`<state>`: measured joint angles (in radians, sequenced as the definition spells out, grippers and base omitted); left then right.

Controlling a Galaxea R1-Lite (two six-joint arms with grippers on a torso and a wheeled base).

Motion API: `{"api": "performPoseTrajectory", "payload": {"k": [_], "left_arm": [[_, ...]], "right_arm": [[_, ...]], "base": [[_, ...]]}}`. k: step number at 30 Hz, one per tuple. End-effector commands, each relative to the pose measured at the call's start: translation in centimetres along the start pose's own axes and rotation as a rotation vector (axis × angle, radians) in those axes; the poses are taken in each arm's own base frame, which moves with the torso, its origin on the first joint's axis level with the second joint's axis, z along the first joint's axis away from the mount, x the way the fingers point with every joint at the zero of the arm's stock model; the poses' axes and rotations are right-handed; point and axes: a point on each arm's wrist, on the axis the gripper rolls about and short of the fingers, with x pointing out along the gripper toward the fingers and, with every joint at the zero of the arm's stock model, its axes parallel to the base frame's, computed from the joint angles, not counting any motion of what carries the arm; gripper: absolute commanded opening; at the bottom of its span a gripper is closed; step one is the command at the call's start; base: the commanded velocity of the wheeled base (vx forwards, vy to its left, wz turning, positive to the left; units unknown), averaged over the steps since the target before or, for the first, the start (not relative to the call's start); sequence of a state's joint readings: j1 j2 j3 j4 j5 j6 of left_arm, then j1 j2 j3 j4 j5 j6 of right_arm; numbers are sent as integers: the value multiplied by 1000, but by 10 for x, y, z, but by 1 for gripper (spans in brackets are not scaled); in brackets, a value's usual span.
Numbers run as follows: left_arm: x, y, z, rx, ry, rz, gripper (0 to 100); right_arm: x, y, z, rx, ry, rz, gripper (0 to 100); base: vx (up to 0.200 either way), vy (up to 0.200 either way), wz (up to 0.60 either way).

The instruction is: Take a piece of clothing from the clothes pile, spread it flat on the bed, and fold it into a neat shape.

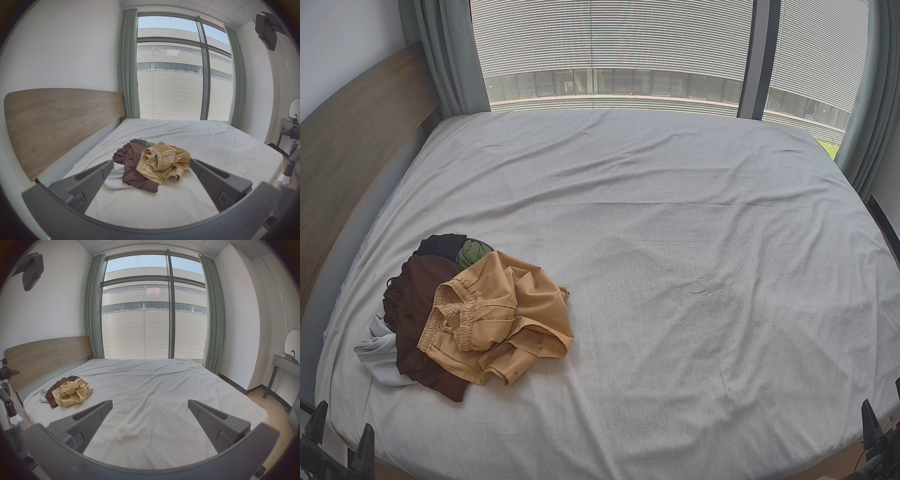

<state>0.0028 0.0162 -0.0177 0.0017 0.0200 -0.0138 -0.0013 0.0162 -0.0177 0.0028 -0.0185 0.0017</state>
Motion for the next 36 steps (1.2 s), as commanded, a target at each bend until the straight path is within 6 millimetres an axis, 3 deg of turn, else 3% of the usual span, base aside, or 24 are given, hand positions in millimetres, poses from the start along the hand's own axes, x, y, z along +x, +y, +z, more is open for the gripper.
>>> {"api": "performPoseTrajectory", "payload": {"k": [1, 7, 9, 11, 12, 18, 26, 32, 36], "left_arm": [[0, 0, -5, 5, 4, 0, 100], [0, 0, -5, 11, 1, -1, 100], [-4, 0, 16, 5, -86, 7, 100], [-12, -1, 54, 5, -184, 6, 100], [-11, -1, 56, 5, -178, 5, 100], [12, -1, 64, -25, -29, -28, 100], [52, -6, 99, -236, 114, -102, 100], [83, -10, 104, -272, 203, -136, 100], [115, -14, 108, -332, 239, -148, 100]], "right_arm": [[1, 0, -5, 0, 8, 1, 100], [1, 0, -5, 0, 8, 1, 100], [1, 0, -5, 0, 8, 1, 100], [1, 0, -5, 0, 8, 1, 100], [1, 0, -5, 0, 8, 1, 100], [1, 0, -5, 0, 8, 1, 100], [1, 0, -5, 0, 8, 1, 100], [1, 0, -5, -2, 8, 3, 100], [1, 0, -5, -2, 8, 3, 100]], "base": [[0, 0, 0], [0, 0, 0], [0, 0, 0], [0, 0, 0], [0, 0, 0], [0, 0, 0], [0, 0, 0], [0, 0, 0], [0, 0, 0]]}}
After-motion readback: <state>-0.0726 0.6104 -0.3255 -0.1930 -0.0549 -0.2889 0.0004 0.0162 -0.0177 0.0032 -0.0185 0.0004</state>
